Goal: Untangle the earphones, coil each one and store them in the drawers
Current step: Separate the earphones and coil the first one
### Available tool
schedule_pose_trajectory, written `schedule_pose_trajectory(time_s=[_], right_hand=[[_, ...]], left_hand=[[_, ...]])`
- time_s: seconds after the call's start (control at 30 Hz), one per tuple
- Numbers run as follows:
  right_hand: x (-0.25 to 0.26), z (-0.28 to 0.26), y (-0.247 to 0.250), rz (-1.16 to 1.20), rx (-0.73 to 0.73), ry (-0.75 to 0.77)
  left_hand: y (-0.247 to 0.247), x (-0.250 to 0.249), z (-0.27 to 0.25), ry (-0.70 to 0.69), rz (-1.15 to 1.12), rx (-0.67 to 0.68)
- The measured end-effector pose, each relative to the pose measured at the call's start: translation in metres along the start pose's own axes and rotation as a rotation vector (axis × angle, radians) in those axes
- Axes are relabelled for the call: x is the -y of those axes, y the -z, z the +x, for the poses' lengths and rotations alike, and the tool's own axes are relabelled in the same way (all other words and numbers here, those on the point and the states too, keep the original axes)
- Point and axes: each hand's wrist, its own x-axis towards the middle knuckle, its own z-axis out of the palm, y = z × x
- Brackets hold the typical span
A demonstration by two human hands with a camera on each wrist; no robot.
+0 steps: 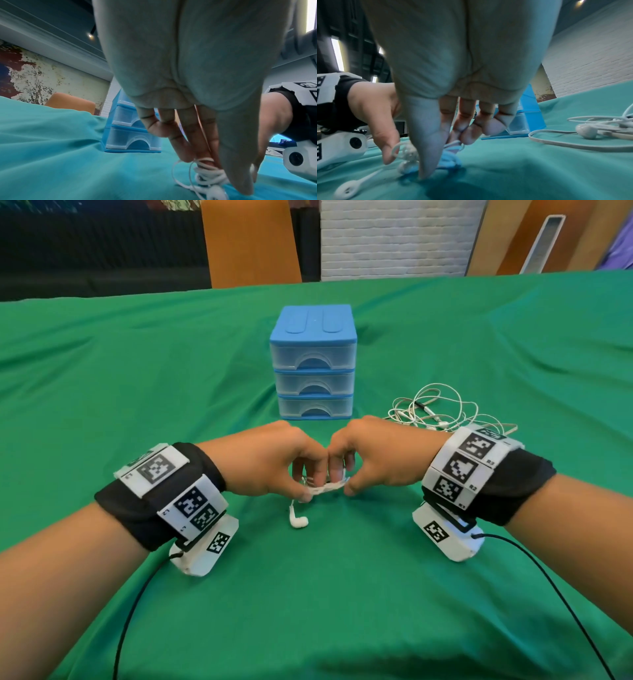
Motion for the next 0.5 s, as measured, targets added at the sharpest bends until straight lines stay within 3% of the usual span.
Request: schedule_pose_trajectory(time_s=[0.13,0.27,0.5], right_hand=[[0.0031,-0.0039,0.0009,-0.037,0.081,0.0],[0.0048,-0.0058,0.0058,0.06,0.076,-0.009],[-0.0028,-0.0003,0.0079,0.093,-0.122,-0.1]], left_hand=[[-0.0004,-0.0008,-0.003,0.0,0.045,0.033],[0.0014,-0.0032,-0.0033,-0.035,0.02,-0.025],[0.0063,0.0017,-0.0021,-0.016,-0.046,-0.146]])
